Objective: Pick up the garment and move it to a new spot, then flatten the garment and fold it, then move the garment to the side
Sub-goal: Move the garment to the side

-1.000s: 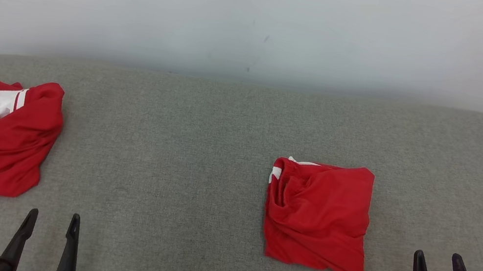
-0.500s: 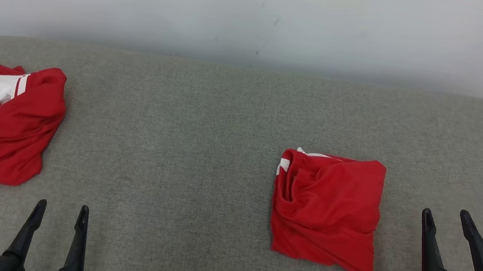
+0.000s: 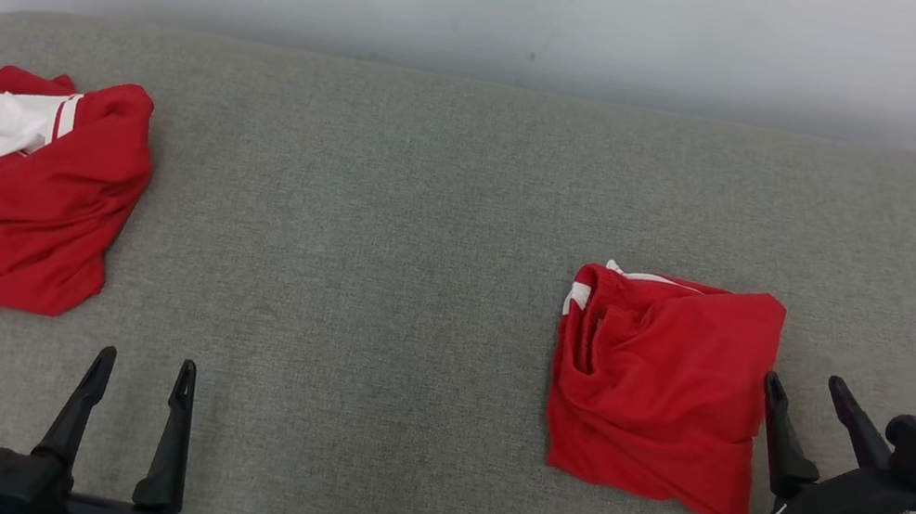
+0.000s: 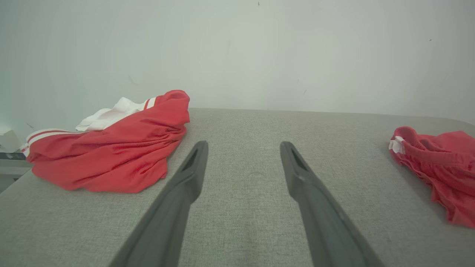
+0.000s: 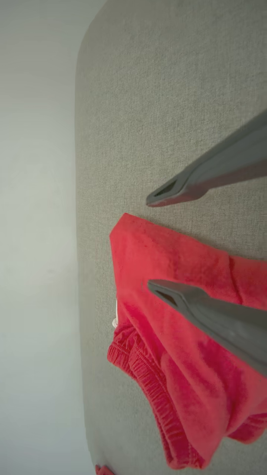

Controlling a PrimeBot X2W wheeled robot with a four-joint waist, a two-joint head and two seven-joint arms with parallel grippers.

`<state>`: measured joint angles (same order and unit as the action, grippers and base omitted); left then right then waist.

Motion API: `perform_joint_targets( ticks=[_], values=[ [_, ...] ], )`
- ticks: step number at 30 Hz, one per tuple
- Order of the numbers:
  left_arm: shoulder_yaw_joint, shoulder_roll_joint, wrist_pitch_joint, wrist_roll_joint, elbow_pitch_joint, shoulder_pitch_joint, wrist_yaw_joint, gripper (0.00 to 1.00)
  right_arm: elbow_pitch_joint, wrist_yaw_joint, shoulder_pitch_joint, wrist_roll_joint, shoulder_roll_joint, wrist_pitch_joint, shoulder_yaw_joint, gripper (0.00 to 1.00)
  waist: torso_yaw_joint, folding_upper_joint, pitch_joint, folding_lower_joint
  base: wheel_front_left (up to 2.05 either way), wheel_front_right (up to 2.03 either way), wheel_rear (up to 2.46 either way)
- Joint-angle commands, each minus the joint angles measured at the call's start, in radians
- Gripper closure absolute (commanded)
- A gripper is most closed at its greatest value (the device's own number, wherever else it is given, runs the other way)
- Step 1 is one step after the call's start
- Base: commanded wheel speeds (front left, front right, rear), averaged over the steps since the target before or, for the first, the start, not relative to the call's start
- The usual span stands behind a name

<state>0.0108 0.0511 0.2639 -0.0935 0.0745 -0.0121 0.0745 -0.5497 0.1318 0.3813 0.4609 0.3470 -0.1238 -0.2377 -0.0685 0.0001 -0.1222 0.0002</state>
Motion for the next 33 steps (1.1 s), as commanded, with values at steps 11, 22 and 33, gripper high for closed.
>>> perform_joint_targets(
  ticks=[11,22,33],
  values=[
    [-0.016,-0.001,0.000,-0.011,-0.005,-0.034,-0.019,0.00,-0.260,-0.002,0.112,0.075,-0.059,-0.041,-0.096,0.00,-0.012,-0.0001,-0.046,-0.0002,0.00,0.00,0.00],
    [-0.034,0.000,0.000,-0.019,0.003,-0.060,-0.027,0.00,-0.383,-0.003,0.188,0.153,-0.058,-0.042,-0.206,1.00,-0.007,-0.0001,-0.075,-0.0002,0.00,0.00,0.00],
    [-0.064,-0.001,0.000,-0.021,-0.023,-0.102,-0.022,0.00,-0.311,-0.003,0.385,0.179,0.131,-0.002,-0.391,1.00,0.032,-0.0001,-0.197,-0.0002,0.00,0.00,0.00]
  ],
)
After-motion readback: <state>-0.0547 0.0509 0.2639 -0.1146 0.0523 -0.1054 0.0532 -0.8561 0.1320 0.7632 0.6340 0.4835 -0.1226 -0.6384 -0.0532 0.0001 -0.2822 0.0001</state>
